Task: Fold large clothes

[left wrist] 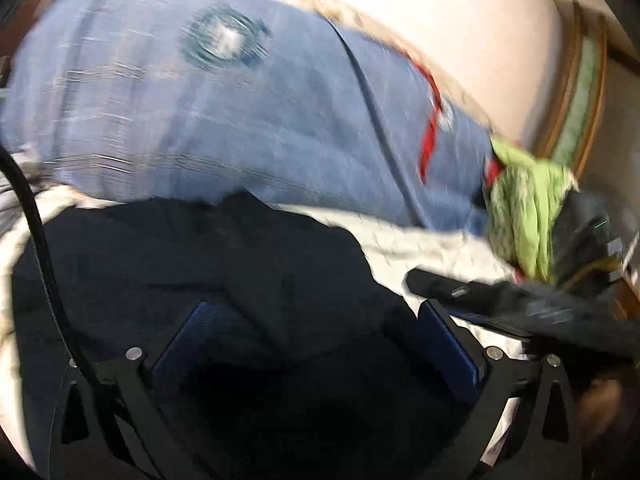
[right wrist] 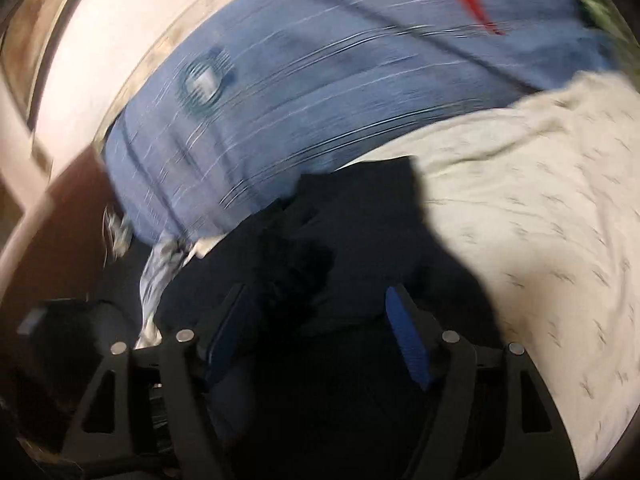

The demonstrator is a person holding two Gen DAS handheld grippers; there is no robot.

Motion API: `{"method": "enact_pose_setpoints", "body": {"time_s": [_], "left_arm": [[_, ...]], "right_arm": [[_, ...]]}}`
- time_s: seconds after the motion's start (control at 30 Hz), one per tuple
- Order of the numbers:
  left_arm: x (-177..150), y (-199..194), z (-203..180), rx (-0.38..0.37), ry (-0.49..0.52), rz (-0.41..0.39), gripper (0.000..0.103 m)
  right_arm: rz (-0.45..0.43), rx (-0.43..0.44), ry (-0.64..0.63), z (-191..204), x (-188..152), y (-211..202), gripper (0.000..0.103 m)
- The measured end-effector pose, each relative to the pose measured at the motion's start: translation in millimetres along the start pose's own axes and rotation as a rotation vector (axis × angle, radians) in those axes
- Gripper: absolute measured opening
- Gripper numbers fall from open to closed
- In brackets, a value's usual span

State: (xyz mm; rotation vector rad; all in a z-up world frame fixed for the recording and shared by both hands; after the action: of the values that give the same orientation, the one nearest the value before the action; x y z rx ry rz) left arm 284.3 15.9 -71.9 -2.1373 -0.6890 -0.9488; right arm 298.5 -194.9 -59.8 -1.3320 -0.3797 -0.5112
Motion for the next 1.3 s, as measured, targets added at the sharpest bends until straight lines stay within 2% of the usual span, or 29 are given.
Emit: {"method": "enact_pose_setpoints", "body": {"time_s": [0.1, 0.17, 0.2, 0.27, 0.37, 0.43, 0.47, 0.5, 0.53, 0.63, 0.77, 0.87, 0.97, 1.1, 1.13, 1.2, 1.23, 1.3], "left_arm": [[-0.8, -41.1, 32.1, 0.092, -0.049, -0.035, 0.103], [-1.9, -57.5, 55.9, 0.18, -0.074, -0.041, 0.103], [-2.4, -62.5, 69.0, 0.227, -0.098, -0.041, 0.103], [-2.4, -66.4, 96.4, 0.259, -0.169, -0.023, 0.103], [2.4, -62.5, 119.2, 0.306, -0.238, -0.013, 0.103], [8.2, -59.2, 125.2, 0.356, -0.248, 0.007, 0.102], [11.4, -55.3, 124.8, 0.384, -0.231, 0.031, 0.103], [13.2, -50.7, 126.1, 0.404, -0.209, 0.051, 0.103], [14.8, -42.9, 125.4, 0.422, -0.19, 0.072, 0.103], [13.3, -30.0, 124.5, 0.441, -0.154, 0.13, 0.103], [15.0, -18.2, 120.3, 0.418, -0.156, 0.124, 0.102], [24.2, -9.7, 118.2, 0.406, -0.167, 0.12, 0.103], [30.6, 2.3, 119.4, 0.414, -0.167, 0.135, 0.103], [22.3, 17.6, 129.6, 0.502, -0.175, 0.217, 0.103], [18.1, 22.0, 133.9, 0.521, -0.181, 0.244, 0.102], [8.9, 29.7, 143.8, 0.57, -0.188, 0.298, 0.102], [6.8, 30.5, 146.1, 0.579, -0.185, 0.304, 0.102], [6.6, 25.8, 148.3, 0.618, -0.181, 0.297, 0.102]], "right_arm": [[0.033, 0.007, -0.096, 33.6, -5.6, 20.6, 0.072], [0.083, 0.023, -0.157, 57.7, -15.7, 38.6, 0.072], [0.099, 0.005, -0.207, 71.9, -21.5, 48.0, 0.072], [0.076, -0.057, -0.289, 94.5, -30.5, 61.3, 0.072], [0.007, -0.2, -0.38, 119.4, -33.9, 79.7, 0.072], [0.05, -0.28, -0.452, 129.9, -35.3, 106.7, 0.071], [0.065, -0.296, -0.464, 130.6, -35.6, 114.2, 0.065], [0.083, -0.316, -0.467, 127.4, -35.6, 122.3, 0.031], [0.099, -0.308, -0.448, 121.7, -34.1, 126.4, 0.017], [0.111, -0.221, -0.313, 96.8, -25.7, 119.6, 0.013], [0.125, -0.014, -0.045, 50.9, -3.1, 100.3, 0.013], [0.089, 0.032, 0.045, 22.6, 15.0, 86.2, 0.012], [0.056, -0.029, 0.057, 1.1, 27.6, 78.1, 0.012], [0.166, -0.191, 0.149, -43.7, 5.9, 94.3, 0.013], [0.207, -0.209, 0.195, -56.1, -4.8, 98.4, 0.016], [0.251, -0.182, 0.282, -73.3, -19.6, 100.8, 0.022], [0.25, -0.173, 0.314, -78.4, -24.0, 97.4, 0.029], [0.204, -0.207, 0.346, -88.6, -27.6, 78.8, 0.037]]}}
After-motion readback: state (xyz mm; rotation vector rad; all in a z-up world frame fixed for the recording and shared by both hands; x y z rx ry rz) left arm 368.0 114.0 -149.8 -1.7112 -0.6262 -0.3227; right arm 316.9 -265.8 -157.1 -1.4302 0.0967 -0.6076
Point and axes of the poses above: each gripper's, at about its wrist camera, not at the fingertips, and y roughly the way its jaws point, z to its left, x to its top, the point moved 2 cm from there along y, roughly the way its jaws point, and after that the axes turned 13 degrees about -x, right-handed, at the moved point
